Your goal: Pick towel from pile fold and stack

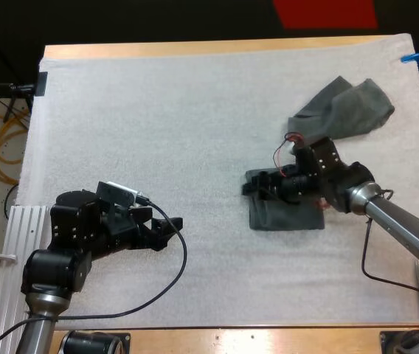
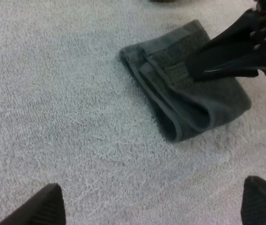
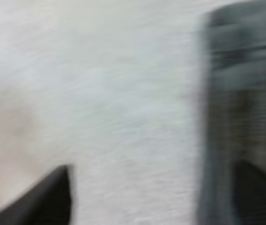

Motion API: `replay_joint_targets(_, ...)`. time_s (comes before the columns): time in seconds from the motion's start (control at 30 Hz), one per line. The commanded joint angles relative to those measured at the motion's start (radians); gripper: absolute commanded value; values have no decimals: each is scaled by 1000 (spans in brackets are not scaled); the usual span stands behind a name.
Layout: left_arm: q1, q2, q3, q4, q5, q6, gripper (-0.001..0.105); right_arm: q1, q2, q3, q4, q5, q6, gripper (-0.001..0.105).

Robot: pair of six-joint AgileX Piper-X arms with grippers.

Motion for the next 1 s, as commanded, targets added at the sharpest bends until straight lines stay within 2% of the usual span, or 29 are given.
replay_joint_targets(0.0,0,-3,-9,4,9,3,73,0,-31,-9,-14,-53,-15,82)
replay_joint_targets(0.1,0,-3,-9,4,9,3,73,0,-83,-9,-4,-81,-19,80)
replay_joint_targets(0.27,-22,-2,-9,-13,16,-19,73,0,-202,-9,23,-61,-70,78)
replay_joint_targets(0.37,-71,17,-9,-55,4,-66,73,0,-294,-9,78,6,-102,78)
replay_joint_targets(0.5,-160,74,-9,-154,-74,-144,73,0,-416,-9,215,131,-169,78)
replay_joint_targets(0.63,-239,165,-9,-257,-84,-250,73,0,-535,-9,360,249,-230,78)
replay_joint_targets(0.8,-306,300,-9,-391,-95,-347,73,0,-675,-9,504,309,-254,78)
replay_joint_targets(0.97,-344,453,-24,-512,-100,-396,73,0,-788,-9,625,385,-257,78)
